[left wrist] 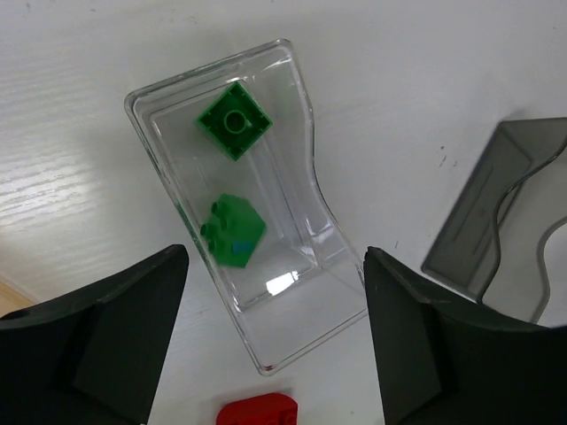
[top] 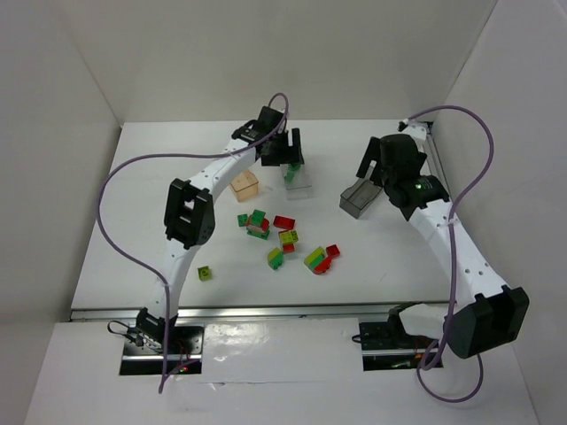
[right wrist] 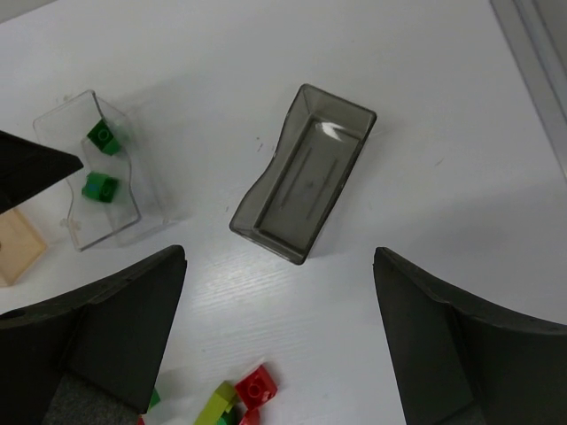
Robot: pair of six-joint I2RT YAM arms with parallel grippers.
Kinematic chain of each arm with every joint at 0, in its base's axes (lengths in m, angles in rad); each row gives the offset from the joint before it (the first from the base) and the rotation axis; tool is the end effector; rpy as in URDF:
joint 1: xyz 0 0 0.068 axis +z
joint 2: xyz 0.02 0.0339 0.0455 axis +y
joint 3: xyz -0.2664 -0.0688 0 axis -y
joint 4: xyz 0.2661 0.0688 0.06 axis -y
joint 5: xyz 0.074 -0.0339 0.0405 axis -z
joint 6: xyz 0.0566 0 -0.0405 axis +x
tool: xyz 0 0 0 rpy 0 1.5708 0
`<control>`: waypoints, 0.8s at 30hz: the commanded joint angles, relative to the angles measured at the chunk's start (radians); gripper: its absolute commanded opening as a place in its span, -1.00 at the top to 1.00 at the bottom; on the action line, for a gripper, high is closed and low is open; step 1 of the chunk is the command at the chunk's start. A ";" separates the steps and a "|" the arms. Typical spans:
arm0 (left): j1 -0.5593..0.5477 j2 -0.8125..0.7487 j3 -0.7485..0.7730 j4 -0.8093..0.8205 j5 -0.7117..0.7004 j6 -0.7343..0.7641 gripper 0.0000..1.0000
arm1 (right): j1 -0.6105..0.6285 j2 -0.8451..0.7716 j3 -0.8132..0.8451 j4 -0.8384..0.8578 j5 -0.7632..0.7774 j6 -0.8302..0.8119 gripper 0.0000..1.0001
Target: Sort the legos into containers by color
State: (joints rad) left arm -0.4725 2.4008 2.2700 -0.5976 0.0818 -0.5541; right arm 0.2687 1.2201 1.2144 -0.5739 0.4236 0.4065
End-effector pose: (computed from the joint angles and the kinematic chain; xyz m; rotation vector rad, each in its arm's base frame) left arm 0.5193 -0.2706 0.2313 -0.0534 2.3760 -0.6075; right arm 0.2954 0.0572 0.3534 0.3844 2.0584 -0.0496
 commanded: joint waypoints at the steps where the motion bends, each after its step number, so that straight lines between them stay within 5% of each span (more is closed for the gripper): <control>1: -0.006 -0.100 -0.041 0.038 0.038 -0.015 -0.79 | -0.006 0.007 -0.024 0.021 -0.113 0.000 -0.87; 5: -0.006 -0.290 -0.244 0.061 -0.006 -0.004 -0.65 | 0.062 0.028 -0.081 0.097 -0.215 0.000 -0.85; 12: 0.035 -0.629 -0.639 -0.001 -0.175 0.008 -0.73 | 0.315 0.143 -0.113 0.187 -0.298 0.014 -0.87; 15: 0.035 -0.790 -0.849 -0.034 -0.296 -0.073 -0.96 | 0.377 0.182 -0.113 0.197 -0.298 0.002 -0.93; 20: 0.063 -1.060 -1.151 -0.138 -0.401 -0.221 -0.94 | 0.483 0.234 -0.090 0.206 -0.266 -0.018 -0.98; 24: 0.063 -1.123 -1.285 -0.299 -0.373 -0.371 -1.00 | 0.492 0.257 -0.070 0.197 -0.205 0.000 -0.98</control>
State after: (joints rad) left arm -0.4129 1.3224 1.0496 -0.7597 -0.2619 -0.7696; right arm 0.7586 1.4742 1.1053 -0.4225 0.1555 0.4030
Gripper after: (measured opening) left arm 0.986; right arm 0.991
